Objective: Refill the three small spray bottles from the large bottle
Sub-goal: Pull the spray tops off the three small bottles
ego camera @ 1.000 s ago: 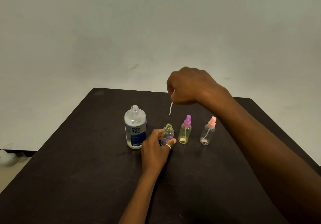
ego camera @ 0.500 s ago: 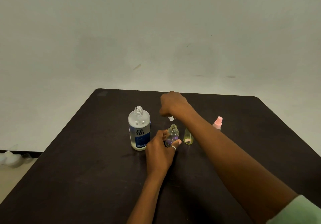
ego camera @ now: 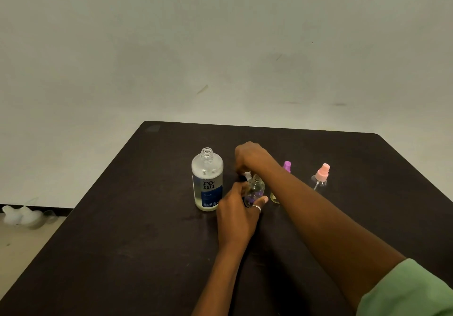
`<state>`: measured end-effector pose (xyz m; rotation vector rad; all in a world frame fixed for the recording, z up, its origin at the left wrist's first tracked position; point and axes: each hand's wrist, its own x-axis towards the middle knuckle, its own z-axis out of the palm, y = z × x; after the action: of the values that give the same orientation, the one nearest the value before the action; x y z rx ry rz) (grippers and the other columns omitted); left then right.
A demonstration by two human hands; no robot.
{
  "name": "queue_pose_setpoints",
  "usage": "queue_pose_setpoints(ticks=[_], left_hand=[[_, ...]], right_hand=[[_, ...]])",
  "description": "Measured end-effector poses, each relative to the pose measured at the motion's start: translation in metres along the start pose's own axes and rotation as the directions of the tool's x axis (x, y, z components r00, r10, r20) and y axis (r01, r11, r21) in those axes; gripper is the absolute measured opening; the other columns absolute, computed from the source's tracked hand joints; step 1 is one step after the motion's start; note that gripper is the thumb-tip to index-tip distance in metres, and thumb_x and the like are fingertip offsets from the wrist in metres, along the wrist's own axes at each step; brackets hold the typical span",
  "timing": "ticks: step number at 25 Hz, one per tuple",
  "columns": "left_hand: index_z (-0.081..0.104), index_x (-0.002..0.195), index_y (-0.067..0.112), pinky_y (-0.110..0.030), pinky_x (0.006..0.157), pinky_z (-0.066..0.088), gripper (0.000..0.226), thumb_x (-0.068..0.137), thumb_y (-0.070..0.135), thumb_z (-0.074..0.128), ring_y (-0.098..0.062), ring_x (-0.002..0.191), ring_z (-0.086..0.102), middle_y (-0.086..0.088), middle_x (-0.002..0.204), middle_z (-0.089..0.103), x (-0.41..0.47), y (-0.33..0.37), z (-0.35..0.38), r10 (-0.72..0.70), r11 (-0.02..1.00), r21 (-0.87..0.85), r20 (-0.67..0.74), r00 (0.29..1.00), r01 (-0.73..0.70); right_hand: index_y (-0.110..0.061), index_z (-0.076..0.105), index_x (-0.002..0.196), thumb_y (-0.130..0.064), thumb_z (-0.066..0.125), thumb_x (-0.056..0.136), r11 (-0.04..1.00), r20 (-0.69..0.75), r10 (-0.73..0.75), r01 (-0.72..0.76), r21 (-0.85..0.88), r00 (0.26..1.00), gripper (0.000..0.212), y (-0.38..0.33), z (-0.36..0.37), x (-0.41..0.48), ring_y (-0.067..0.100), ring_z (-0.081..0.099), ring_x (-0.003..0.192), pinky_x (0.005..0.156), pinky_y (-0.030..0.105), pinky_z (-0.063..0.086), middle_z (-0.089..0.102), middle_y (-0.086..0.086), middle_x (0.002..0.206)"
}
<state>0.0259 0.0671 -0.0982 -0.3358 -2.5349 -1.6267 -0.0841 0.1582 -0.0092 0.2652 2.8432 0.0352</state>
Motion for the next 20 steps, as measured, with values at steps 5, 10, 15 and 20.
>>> queue_pose_setpoints(ticks=[5,10,15,20], left_hand=[[0.061,0.124,0.023,-0.001,0.073,0.037,0.052,0.078,0.039,0.082,0.006,0.095,0.054,0.008,0.12,0.069,-0.0005,-0.0001,0.0005,0.002,1.0,-0.001,0.004,1.0,-0.002],[0.06,0.125,0.023,-0.002,0.072,0.036,0.054,0.079,0.041,0.081,0.006,0.095,0.054,0.009,0.12,0.069,0.0002,0.0001,0.0012,-0.002,1.0,0.009,0.008,1.0,0.002],[0.059,0.126,0.024,-0.001,0.07,0.035,0.055,0.079,0.042,0.081,0.006,0.095,0.053,0.009,0.121,0.068,0.0006,-0.0007,0.0014,-0.008,1.0,0.009,0.013,1.0,0.008],[0.06,0.124,0.024,-0.003,0.074,0.037,0.054,0.078,0.043,0.081,0.006,0.096,0.055,0.01,0.119,0.069,0.0001,-0.001,0.0011,-0.008,1.0,-0.002,0.009,1.0,0.008]], right_hand=[[-0.009,0.057,0.093,-0.024,0.069,0.086,1.0,-0.007,0.004,-0.003,0.03,1.0,0.02,0.0034,0.0015,0.0022,0.022,0.062,0.088,0.088,0.037,0.055,0.058,0.009,0.092],[-0.009,0.056,0.094,-0.021,0.068,0.086,1.0,-0.014,-0.002,0.002,0.024,1.0,0.019,0.0051,0.002,0.0035,0.02,0.06,0.082,0.083,0.033,0.055,0.055,0.008,0.085],[-0.01,0.056,0.092,-0.024,0.068,0.086,1.0,-0.019,0.007,-0.006,0.03,1.0,0.02,0.0061,0.0038,0.0039,0.018,0.056,0.074,0.078,0.031,0.053,0.054,0.007,0.084],[-0.01,0.058,0.092,-0.03,0.066,0.088,0.998,-0.033,0.002,0.0,0.064,0.999,0.022,0.0073,-0.0004,-0.0011,0.019,0.059,0.081,0.081,0.032,0.054,0.056,0.006,0.084]])
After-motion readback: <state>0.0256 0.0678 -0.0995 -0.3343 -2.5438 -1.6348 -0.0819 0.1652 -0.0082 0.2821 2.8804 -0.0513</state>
